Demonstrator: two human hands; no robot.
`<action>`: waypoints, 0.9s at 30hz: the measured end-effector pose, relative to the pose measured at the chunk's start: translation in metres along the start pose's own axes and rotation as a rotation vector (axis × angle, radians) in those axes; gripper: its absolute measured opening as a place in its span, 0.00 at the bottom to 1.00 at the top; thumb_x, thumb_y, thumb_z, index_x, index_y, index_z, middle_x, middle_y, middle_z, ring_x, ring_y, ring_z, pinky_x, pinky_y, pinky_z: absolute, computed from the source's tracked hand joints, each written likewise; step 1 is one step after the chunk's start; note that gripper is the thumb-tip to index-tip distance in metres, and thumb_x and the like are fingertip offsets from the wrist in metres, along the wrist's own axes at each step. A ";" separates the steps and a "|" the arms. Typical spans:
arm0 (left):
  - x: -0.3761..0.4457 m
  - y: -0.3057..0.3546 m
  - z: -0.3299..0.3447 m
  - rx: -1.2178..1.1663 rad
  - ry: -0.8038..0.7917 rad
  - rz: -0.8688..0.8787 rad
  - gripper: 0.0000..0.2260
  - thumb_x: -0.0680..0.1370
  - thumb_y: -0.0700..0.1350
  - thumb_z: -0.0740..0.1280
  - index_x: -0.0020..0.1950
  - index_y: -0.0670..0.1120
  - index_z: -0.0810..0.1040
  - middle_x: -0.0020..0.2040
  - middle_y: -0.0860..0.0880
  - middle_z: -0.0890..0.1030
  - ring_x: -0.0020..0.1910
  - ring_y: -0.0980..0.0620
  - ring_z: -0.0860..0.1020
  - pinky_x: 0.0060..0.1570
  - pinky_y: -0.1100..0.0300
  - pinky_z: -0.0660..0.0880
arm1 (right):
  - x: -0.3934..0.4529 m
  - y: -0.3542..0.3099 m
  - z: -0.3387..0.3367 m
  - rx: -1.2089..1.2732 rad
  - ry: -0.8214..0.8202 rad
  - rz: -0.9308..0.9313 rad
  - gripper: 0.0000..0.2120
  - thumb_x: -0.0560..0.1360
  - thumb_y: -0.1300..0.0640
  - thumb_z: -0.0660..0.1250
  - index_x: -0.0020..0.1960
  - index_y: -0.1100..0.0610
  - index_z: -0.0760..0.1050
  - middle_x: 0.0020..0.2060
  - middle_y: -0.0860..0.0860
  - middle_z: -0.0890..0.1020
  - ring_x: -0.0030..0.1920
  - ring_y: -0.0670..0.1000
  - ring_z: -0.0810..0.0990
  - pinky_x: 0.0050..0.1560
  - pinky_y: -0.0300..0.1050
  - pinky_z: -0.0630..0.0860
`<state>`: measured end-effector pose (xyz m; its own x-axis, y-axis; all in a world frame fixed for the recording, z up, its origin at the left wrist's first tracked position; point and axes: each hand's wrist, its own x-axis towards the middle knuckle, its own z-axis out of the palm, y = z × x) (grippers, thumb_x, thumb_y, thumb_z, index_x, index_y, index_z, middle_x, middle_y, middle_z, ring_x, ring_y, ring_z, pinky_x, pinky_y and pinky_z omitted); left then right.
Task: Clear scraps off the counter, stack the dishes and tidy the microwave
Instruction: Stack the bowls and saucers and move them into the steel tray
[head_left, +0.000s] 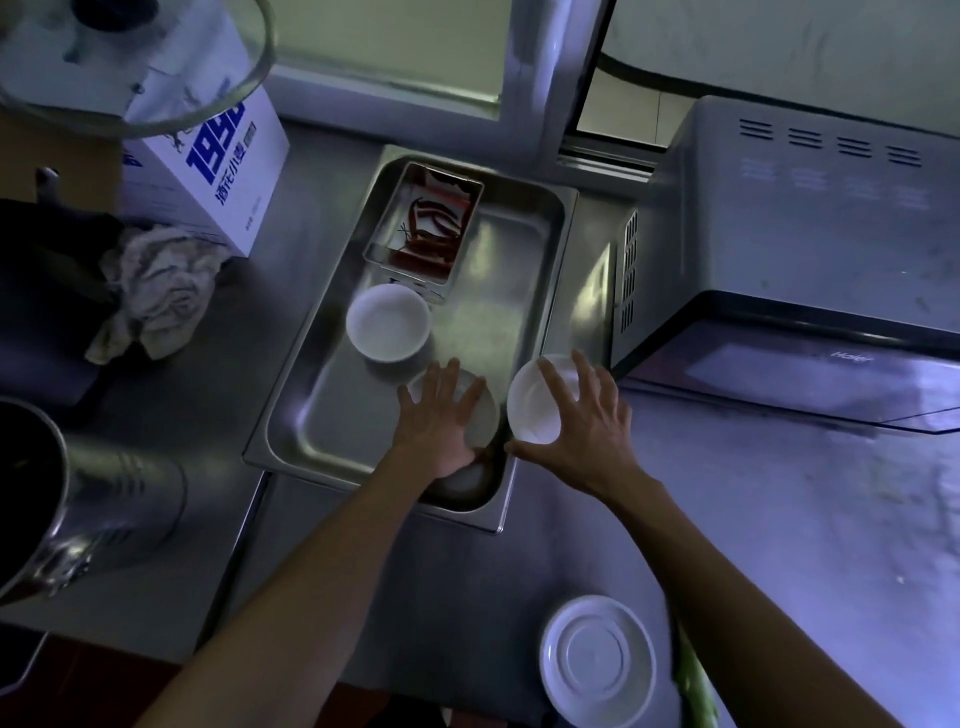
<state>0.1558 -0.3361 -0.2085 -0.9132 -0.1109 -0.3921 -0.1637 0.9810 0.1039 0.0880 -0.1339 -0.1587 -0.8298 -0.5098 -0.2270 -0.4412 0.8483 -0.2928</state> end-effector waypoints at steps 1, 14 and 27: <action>0.001 0.000 0.001 0.002 -0.002 -0.002 0.46 0.72 0.68 0.66 0.81 0.57 0.45 0.81 0.44 0.41 0.79 0.39 0.43 0.70 0.31 0.56 | 0.000 0.001 0.000 0.001 0.001 -0.003 0.56 0.62 0.23 0.69 0.80 0.41 0.46 0.80 0.52 0.44 0.77 0.62 0.48 0.70 0.69 0.60; -0.022 -0.016 0.000 -0.118 -0.019 -0.052 0.38 0.78 0.65 0.60 0.81 0.51 0.48 0.81 0.46 0.47 0.80 0.42 0.46 0.73 0.34 0.53 | 0.017 -0.021 0.000 -0.016 -0.027 -0.091 0.57 0.61 0.21 0.66 0.80 0.41 0.45 0.80 0.53 0.43 0.77 0.64 0.48 0.70 0.71 0.58; -0.084 -0.098 -0.007 -0.163 0.061 -0.214 0.25 0.80 0.56 0.61 0.74 0.48 0.65 0.73 0.49 0.70 0.71 0.45 0.67 0.65 0.45 0.70 | 0.048 -0.100 0.051 -0.136 -0.165 -0.204 0.57 0.63 0.24 0.69 0.80 0.42 0.43 0.80 0.53 0.42 0.78 0.65 0.45 0.74 0.68 0.52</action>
<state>0.2463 -0.4242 -0.1792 -0.8714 -0.3268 -0.3660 -0.4085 0.8964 0.1722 0.1099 -0.2501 -0.1880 -0.6573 -0.6789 -0.3271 -0.6444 0.7314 -0.2231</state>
